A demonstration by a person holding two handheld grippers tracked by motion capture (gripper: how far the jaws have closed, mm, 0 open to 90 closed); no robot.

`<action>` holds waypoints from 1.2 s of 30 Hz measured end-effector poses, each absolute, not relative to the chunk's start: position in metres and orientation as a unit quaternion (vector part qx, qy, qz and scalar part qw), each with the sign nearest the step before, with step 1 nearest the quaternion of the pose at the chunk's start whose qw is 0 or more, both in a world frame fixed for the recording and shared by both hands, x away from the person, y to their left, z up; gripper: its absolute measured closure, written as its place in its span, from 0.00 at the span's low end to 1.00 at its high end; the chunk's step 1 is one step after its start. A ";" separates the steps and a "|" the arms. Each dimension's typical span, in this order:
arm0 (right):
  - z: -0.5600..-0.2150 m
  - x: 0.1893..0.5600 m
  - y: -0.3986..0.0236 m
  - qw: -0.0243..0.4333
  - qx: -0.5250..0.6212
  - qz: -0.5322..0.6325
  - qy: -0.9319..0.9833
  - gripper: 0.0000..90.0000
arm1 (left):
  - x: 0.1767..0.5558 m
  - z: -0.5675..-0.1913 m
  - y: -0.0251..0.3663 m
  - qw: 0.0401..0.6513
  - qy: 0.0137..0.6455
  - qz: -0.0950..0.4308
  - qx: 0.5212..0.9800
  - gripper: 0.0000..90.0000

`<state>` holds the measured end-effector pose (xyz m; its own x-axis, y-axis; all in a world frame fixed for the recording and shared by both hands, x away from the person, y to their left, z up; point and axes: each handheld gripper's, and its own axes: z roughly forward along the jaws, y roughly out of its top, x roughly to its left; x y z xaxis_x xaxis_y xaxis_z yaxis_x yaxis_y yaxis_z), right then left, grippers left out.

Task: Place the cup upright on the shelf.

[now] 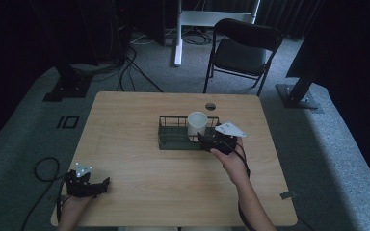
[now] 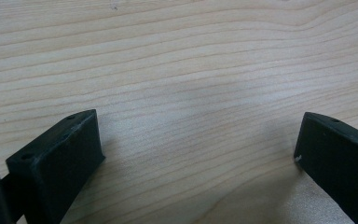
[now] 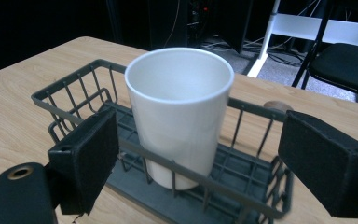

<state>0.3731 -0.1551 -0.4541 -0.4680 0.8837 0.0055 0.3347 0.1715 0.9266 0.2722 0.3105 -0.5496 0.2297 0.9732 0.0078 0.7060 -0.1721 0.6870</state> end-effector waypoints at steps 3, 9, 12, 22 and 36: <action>-0.456 0.368 -0.161 0.287 0.430 0.482 0.708 0.14 | 0.272 -0.550 0.310 0.288 0.575 0.232 0.730 0.01; -0.459 0.362 -0.170 0.294 0.432 0.481 0.704 0.14 | 0.272 -0.550 0.310 0.288 0.576 0.232 0.729 0.01; -0.463 0.358 -0.178 0.292 0.434 0.475 0.707 0.14 | 0.272 -0.550 0.310 0.288 0.575 0.232 0.730 0.01; -0.476 0.349 -0.201 0.298 0.447 0.467 0.702 0.14 | 0.272 -0.550 0.310 0.288 0.576 0.232 0.729 0.01; -0.495 0.342 -0.219 0.301 0.464 0.460 0.694 0.14 | 0.272 -0.550 0.311 0.287 0.575 0.233 0.730 0.01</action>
